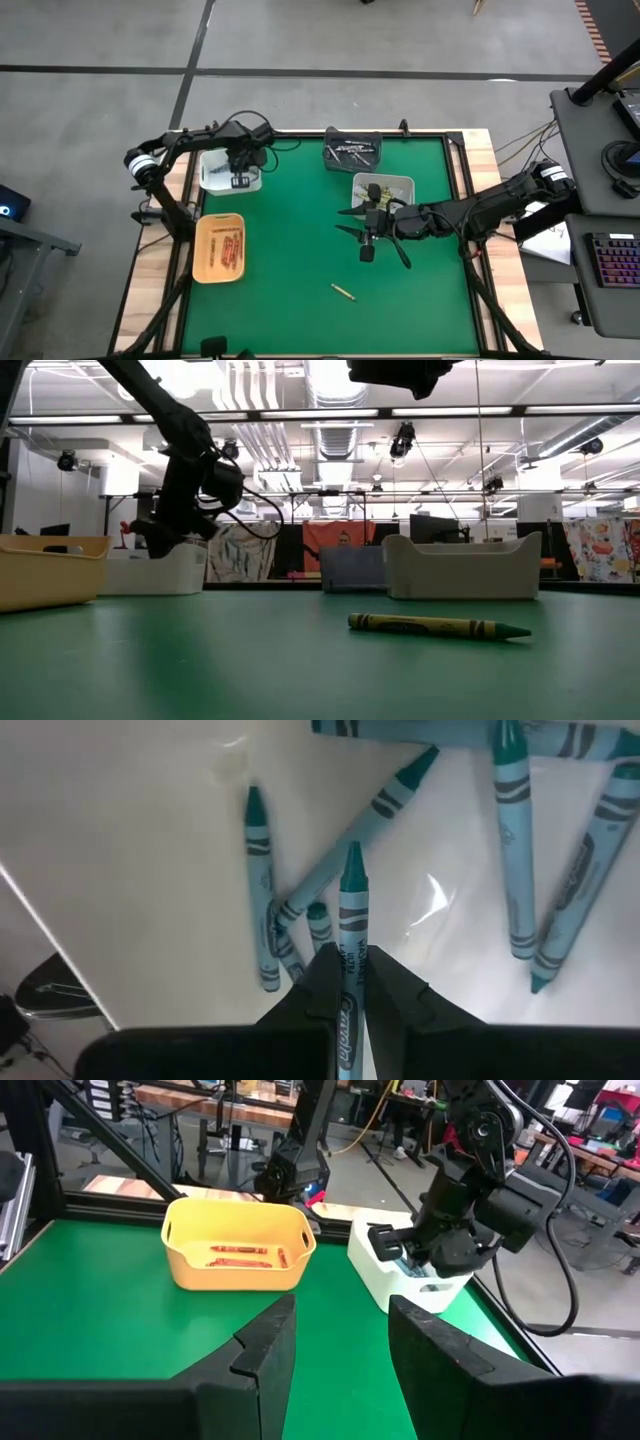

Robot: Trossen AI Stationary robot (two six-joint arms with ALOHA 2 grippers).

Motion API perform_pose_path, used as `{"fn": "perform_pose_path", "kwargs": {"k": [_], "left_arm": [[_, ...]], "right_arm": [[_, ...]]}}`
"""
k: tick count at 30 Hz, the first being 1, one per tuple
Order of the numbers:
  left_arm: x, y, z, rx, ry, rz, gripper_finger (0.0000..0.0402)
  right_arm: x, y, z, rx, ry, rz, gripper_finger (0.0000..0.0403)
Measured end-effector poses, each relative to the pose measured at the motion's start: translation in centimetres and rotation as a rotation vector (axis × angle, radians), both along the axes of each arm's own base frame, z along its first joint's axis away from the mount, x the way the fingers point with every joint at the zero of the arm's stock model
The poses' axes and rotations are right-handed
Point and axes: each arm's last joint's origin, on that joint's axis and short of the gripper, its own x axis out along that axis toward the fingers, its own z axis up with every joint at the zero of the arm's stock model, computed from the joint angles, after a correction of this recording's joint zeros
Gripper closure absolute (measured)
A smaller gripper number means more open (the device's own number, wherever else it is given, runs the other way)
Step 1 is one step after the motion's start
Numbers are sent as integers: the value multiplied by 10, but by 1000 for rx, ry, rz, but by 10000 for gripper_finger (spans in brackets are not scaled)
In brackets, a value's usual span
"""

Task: Sort crayons
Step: Put the blue crayon into the white bin, then put the green crayon into the gray bin

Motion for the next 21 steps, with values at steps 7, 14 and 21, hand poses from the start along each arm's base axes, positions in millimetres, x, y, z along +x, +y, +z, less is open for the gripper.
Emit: {"fn": "perform_pose_path", "kwargs": {"k": [7, 14, 21], "left_arm": [[0, 4, 0, 33, -32, 65, 376], [-1, 4, 0, 56, -37, 108, 343], [-2, -2, 14, 129, -114, 268, 338]], "right_arm": [[0, 0, 0, 0, 0, -2, 253], [0, 0, 0, 34, -2, -9, 251], [-1, 0, -5, 129, 27, -28, 248]]}}
